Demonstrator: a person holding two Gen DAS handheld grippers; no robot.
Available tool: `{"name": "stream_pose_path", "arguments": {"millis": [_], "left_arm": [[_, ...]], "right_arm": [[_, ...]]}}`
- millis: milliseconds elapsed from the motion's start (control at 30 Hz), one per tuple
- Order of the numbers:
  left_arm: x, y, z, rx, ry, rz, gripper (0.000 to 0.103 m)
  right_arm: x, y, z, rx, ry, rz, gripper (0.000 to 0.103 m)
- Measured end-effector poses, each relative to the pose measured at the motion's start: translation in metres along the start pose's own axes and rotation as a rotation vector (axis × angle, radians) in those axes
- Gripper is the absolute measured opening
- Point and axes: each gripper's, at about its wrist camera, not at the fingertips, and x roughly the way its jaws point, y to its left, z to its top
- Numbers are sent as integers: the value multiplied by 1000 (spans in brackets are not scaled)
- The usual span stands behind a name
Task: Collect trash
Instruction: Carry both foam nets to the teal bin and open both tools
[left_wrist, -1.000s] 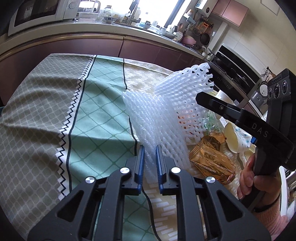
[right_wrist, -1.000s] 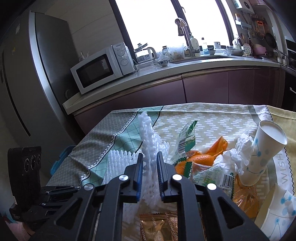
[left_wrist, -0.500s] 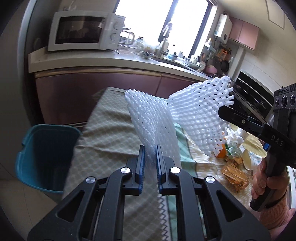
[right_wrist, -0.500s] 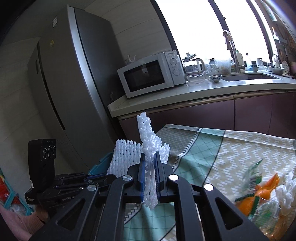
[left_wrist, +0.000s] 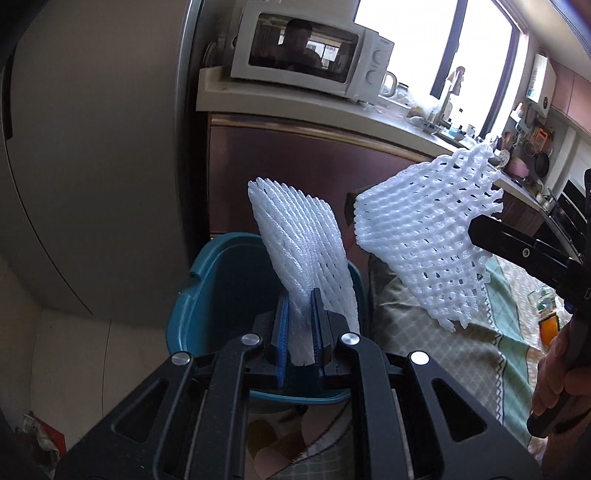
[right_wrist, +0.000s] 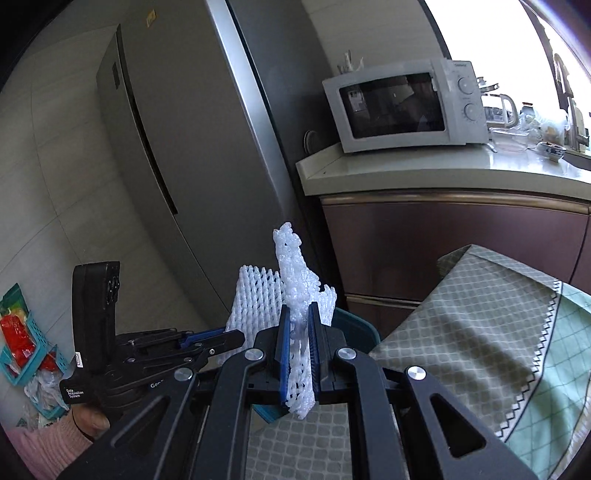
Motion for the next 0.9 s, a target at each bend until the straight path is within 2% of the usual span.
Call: {"name": "stream_pose_path", "arguments": {"millis": [167,333,400,433,467,533,600,767,900], "left_arm": [[44,10,-5,-11,81,33,12],[81,12,-8,-17,149,39,14],[92,16,-7,-24,166,45,17],[97,17,-5,-30,174,48,21],[102,17,-4,-36,183,51,28],[111,21,-1,-39,188,63,30],[119,22,0,-45,196,68,36],[119,23,4,-49,171,101,39],[90,12,-12,-44,115,106,40]], "right_arm": [[53,3,-6,-29,119,-65,8],[83,8,-16,-67,204,-129,10],[91,10,-16,-67,240,-138,11],[92,10,-16,-68,242,-138,18],[92,11,-16,-73,239,-139,28],[90,12,-16,-79,230,-143,39],[86,12,-17,-77,225,-138,40],[73,5,-20,-46,212,-114,40],[46,3,-23,-33,180,-92,41]]}}
